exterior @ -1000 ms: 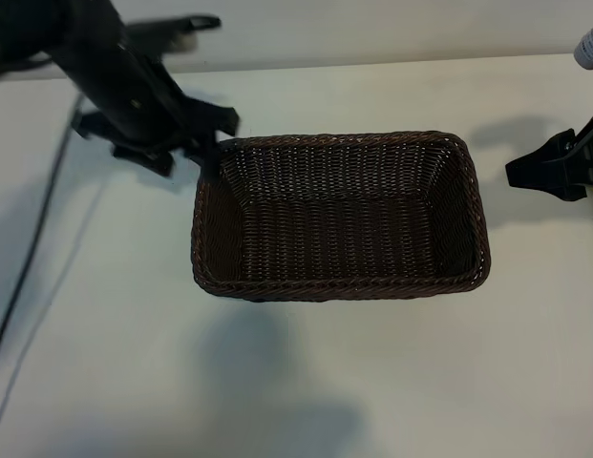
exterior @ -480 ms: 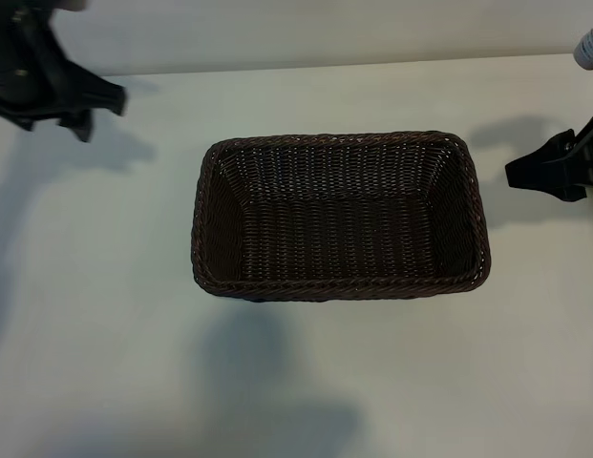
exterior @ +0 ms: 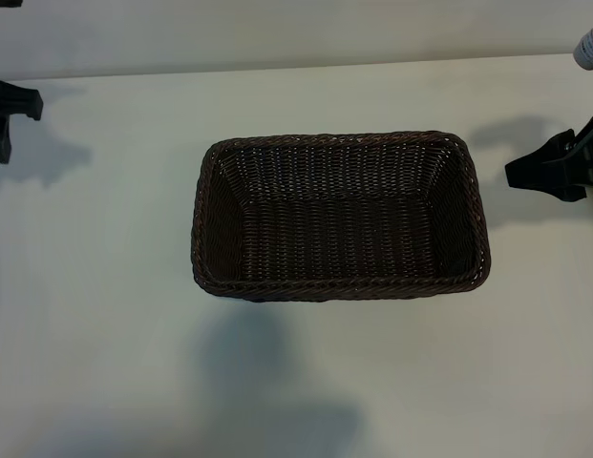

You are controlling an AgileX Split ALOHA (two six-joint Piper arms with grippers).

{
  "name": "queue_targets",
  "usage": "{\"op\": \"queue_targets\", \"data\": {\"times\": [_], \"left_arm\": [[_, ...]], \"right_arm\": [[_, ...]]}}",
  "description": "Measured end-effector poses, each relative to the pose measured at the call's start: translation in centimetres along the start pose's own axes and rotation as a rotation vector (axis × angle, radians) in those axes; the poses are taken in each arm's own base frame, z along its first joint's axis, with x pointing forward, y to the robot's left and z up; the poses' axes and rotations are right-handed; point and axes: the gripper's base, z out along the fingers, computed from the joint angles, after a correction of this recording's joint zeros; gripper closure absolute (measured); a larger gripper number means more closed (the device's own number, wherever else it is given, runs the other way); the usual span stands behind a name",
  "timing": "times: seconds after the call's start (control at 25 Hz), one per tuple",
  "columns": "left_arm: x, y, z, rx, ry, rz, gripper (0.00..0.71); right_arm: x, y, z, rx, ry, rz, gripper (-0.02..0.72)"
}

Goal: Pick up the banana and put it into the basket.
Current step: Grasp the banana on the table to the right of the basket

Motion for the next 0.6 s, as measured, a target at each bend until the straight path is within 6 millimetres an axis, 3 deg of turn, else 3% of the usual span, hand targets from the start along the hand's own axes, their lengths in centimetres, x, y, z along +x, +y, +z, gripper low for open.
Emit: {"op": "queue_targets", "data": {"times": [0.12, 0.24, 0.4, 0.6], "left_arm": [[1.2, -0.3, -0.8, 0.051, -0.008, 0.026, 0.137], [3.9, -0.5, -1.7, 0.100, -0.009, 0.055, 0.139], [8.4, -0.3, -2.4, 0.112, -0.023, 0.051, 0.139], [14.5, -0.2, -1.8, 0.116, -0.054, 0.055, 0.140]], "right_arm": [[0.0, 0.0, 0.0, 0.000, 0.000, -0.001, 0.097], [0.0, 0.0, 0.0, 0.000, 0.000, -0.001, 0.097], [0.0, 0.0, 0.0, 0.001, 0.001, -0.001, 0.097], [0.0, 0.0, 0.0, 0.001, 0.001, -0.001, 0.097]]}}
